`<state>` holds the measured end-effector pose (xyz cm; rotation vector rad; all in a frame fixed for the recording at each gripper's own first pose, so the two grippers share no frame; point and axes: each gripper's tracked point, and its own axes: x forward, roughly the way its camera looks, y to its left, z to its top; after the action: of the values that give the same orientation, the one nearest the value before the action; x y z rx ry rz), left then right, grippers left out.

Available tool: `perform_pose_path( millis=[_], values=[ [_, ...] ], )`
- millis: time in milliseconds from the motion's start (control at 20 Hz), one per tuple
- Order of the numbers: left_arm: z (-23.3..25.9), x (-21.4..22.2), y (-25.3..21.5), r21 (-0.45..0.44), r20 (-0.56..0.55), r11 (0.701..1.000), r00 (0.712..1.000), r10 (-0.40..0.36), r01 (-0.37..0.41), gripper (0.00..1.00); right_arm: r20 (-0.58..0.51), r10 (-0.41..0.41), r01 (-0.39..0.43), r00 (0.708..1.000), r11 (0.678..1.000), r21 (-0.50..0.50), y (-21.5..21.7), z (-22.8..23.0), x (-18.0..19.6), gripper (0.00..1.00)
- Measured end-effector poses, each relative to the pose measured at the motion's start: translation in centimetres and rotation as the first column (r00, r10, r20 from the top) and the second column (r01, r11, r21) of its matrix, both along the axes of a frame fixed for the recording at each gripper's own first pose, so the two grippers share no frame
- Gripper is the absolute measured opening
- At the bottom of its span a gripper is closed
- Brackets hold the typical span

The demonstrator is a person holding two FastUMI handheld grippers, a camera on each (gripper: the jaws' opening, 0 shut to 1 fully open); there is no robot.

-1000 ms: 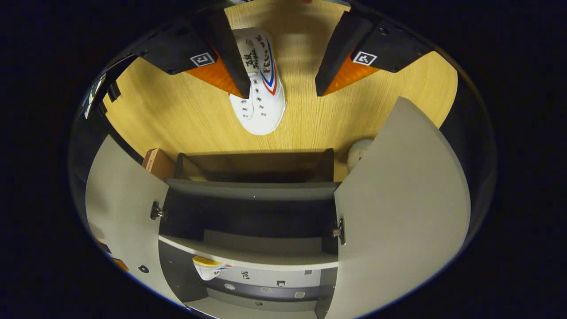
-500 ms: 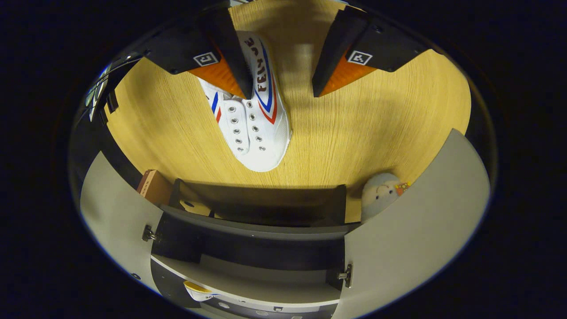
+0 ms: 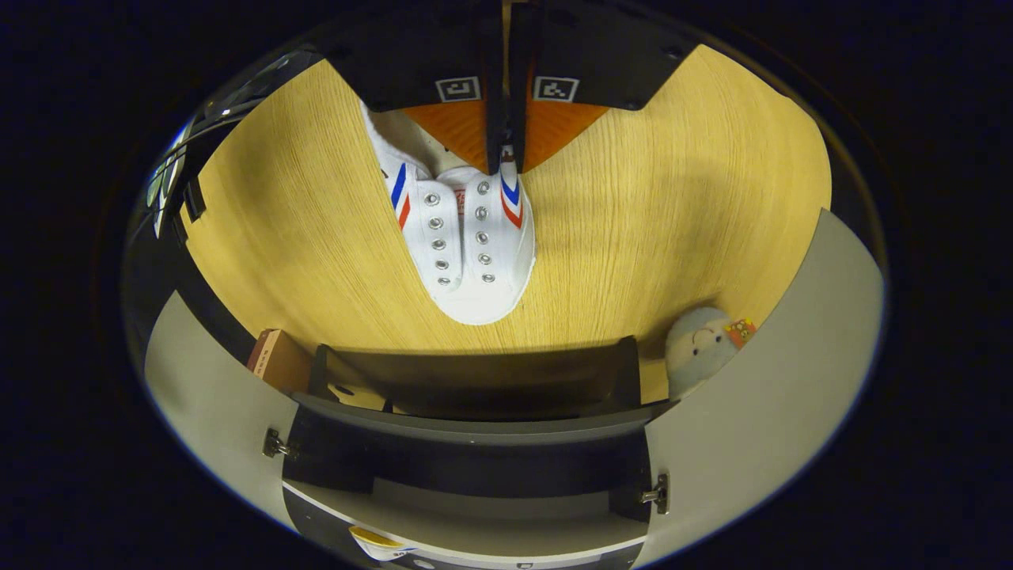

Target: Grab one shoe with the right hand and put it into the shoe cabinet, grab the other shoe with the left hand and put it into the shoe cabinet; then close the right door with the right hand and the left door with the left hand.

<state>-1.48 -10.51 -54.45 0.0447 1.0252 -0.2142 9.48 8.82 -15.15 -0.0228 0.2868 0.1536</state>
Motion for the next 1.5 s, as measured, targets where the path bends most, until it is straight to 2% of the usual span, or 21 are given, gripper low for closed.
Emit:
perform_pose_path(
  millis=[50,300,500,700,950,1250,1450,1500],
  values=[
    [0.0,0.2,0.0,-0.014,-0.006,1.0,1.0,0.017,-0.017,0.07,0.003,0.0,0.0,1.0,1.0,-0.001,0.1,0.1,0.0,0.93],
    [1.2,0.4,0.4,-0.039,-0.002,0.998,0.999,0.052,-0.052,0.07,0.018,0.008,-0.008,1.0,1.0,0.011,0.8,1.0,-0.2,0.93],
    [3.2,1.2,0.6,-0.101,0.007,0.992,0.997,0.071,-0.07,0.06,0.033,0.023,-0.024,0.999,1.0,0.02,1.6,1.8,-0.5,0.93],
    [7.1,2.9,1.1,-0.14,0.03,0.986,0.995,0.098,-0.093,0.07,0.049,0.044,-0.045,0.998,0.999,0.027,2.5,2.7,-0.9,0.93],
    [14.8,5.2,0.5,-0.181,0.114,0.978,0.986,0.123,-0.101,0.07,0.078,0.07,-0.073,0.994,0.997,0.039,3.7,4.0,-1.2,0.93],
    [24.3,9.5,0.2,-0.186,0.299,0.979,0.944,0.139,-0.085,0.06,0.12,0.08,-0.089,0.99,0.993,0.072,4.2,6.2,-1.4,0.93],
    [32.3,11.4,0.8,-0.221,0.403,0.972,0.9,0.166,-0.08,0.06,0.155,0.073,-0.083,0.985,0.995,0.064,3.5,7.8,-1.6,0.93],
    [33.8,9.5,1.9,-0.222,0.428,0.972,0.888,0.169,-0.078,0.06,0.165,0.069,-0.079,0.984,0.995,0.06,3.3,8.3,-1.8,0.93]
  ],
)
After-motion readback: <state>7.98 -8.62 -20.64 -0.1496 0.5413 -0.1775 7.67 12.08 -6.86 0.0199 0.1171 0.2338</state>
